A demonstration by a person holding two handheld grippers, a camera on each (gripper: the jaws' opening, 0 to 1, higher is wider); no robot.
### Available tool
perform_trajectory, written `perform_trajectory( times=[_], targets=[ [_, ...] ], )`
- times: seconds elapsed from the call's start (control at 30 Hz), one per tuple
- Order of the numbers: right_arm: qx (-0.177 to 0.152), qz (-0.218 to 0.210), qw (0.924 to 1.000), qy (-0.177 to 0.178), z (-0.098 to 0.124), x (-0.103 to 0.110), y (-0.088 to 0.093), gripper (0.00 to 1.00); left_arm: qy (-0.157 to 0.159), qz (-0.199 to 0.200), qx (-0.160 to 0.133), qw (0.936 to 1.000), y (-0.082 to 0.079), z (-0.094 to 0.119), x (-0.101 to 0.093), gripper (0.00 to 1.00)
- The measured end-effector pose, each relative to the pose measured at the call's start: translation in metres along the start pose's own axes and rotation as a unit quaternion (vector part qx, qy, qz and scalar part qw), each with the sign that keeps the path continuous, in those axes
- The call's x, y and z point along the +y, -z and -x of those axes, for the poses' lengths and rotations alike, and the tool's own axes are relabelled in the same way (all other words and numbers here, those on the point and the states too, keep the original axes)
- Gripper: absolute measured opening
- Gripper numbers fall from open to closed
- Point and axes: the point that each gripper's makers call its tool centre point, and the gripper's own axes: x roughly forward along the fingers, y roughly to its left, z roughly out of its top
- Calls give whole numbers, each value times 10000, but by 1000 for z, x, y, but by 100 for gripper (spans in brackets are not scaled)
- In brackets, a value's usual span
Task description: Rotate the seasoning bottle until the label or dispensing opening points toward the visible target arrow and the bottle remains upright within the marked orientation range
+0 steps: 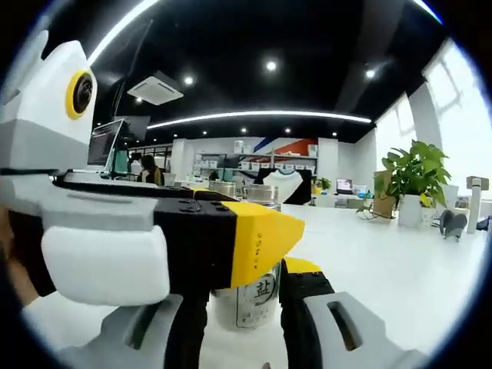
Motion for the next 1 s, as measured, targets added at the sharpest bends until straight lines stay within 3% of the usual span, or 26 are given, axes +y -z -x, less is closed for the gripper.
perform_trajectory(
  times=[0.33, 0.53, 0.73, 0.8, 0.83, 1.0],
  targets=[
    [-279, -135, 9994, -140, 1, 3, -11, 33, 162, 101, -219, 9996, -12, 4, 1, 34],
    [-261, -72, 9992, -283, 0, 6, -11, 33, 281, 123, -212, 9993, -12, 4, 4, 33],
    [-372, -113, 9986, -355, 2, 7, -14, 33, 440, -51, -270, 9987, -16, 6, -1, 33],
    [-354, -116, 9986, -372, 2, 7, -13, 33, 591, -125, -223, 9979, -16, 6, -2, 33],
    [-308, -145, 9987, -392, 2, 7, -11, 33, 811, -329, -108, 9961, -14, 6, -5, 33],
    [-244, -313, 9976, -560, 1, 11, -7, 33, 950, -495, -115, 9942, -13, 9, -5, 33]
  ],
)
